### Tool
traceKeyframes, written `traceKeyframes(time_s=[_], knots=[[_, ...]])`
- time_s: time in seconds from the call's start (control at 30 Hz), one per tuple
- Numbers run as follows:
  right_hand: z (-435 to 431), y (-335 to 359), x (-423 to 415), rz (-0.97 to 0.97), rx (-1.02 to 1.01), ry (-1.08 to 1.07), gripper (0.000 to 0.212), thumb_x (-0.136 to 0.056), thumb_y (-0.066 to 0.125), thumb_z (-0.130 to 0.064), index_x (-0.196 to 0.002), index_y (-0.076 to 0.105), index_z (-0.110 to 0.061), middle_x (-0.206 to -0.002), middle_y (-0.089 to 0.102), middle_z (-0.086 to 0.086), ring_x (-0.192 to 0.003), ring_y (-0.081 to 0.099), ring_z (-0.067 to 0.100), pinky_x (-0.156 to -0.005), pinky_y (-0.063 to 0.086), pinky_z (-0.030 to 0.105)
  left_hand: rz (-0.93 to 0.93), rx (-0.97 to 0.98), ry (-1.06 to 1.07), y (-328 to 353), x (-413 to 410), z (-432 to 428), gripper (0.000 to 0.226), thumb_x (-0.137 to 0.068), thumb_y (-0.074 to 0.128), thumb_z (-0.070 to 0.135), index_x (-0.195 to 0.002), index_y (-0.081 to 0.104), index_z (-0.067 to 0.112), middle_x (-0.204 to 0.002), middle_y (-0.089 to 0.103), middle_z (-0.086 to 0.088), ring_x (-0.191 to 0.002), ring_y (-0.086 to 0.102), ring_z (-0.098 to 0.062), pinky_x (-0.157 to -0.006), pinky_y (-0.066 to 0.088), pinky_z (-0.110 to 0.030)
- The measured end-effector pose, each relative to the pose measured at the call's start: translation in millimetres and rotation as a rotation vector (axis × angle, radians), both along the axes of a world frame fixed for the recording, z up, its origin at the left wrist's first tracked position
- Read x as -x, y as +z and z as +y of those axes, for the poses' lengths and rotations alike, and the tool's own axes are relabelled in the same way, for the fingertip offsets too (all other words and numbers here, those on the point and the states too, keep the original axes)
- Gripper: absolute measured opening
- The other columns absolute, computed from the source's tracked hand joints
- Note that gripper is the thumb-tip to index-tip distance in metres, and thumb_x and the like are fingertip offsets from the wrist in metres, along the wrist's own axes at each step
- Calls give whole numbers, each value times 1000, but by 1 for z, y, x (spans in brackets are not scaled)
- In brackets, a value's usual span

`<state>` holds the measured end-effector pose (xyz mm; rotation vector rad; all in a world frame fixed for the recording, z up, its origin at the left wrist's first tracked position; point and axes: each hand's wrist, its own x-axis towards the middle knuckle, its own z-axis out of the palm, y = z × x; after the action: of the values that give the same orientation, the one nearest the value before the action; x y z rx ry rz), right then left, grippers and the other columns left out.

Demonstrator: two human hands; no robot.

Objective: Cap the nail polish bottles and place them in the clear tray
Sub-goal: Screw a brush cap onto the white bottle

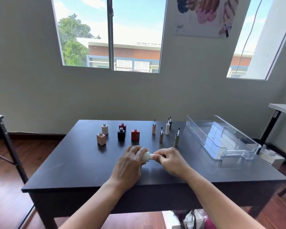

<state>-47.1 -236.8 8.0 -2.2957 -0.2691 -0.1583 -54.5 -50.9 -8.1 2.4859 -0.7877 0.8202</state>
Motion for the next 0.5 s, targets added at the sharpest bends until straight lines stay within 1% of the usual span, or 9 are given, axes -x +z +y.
traceKeyframes(time_s=[0.1, 0.27, 0.33, 0.37, 0.43, 0.5], knots=[[1, 0, -1, 39, -66, 13, 20, -92, 63, -27, -75, 73, -25, -44, 49, -17, -43, 37, 1, -46, 32, 12, 7, -14, 4, 1, 0, 0, 34, -81, 74, 8, -114, 67, 9, -110, 67, -9, -98, 60, -29, -78, 56, -40], [1, 2, -1, 67, -89, 14, 31, -91, 62, -26, -61, 68, -24, -42, 42, -14, -42, 32, 3, -48, 29, 20, -3, -8, 0, 0, 0, -1, 34, -77, 77, 4, -109, 68, 8, -103, 68, -10, -92, 62, -30, -74, 57, -40], [2, 2, -1, 59, -113, 12, 32, -91, 63, -26, -59, 67, -27, -43, 44, -14, -43, 33, 2, -49, 31, 20, -4, 1, 4, -1, -1, 0, 34, -76, 78, 6, -108, 68, 9, -102, 68, -9, -91, 62, -29, -71, 57, -38], [2, 2, 0, 50, -132, 10, 28, -90, 65, -27, -62, 69, -28, -44, 46, -14, -44, 35, 2, -49, 32, 19, 6, 16, 7, -2, -2, 0, 34, -76, 79, 8, -108, 68, 11, -102, 68, -7, -92, 62, -28, -70, 56, -37], [3, 4, 2, 31, -176, 5, 14, -87, 70, -30, -76, 76, -24, -47, 52, -15, -45, 41, 0, -50, 34, 14, 52, 72, 19, -2, -4, 1, 33, -77, 77, 17, -109, 68, 15, -104, 69, -3, -96, 62, -23, -71, 54, -34], [4, 6, 3, 18, -228, 14, 13, -83, 74, -31, -85, 77, -18, -49, 54, -16, -46, 44, 0, -50, 35, 14, 117, 147, 42, -2, -5, 2, 31, -78, 74, 27, -107, 66, 22, -103, 69, 4, -94, 62, -17, -71, 51, -30]])
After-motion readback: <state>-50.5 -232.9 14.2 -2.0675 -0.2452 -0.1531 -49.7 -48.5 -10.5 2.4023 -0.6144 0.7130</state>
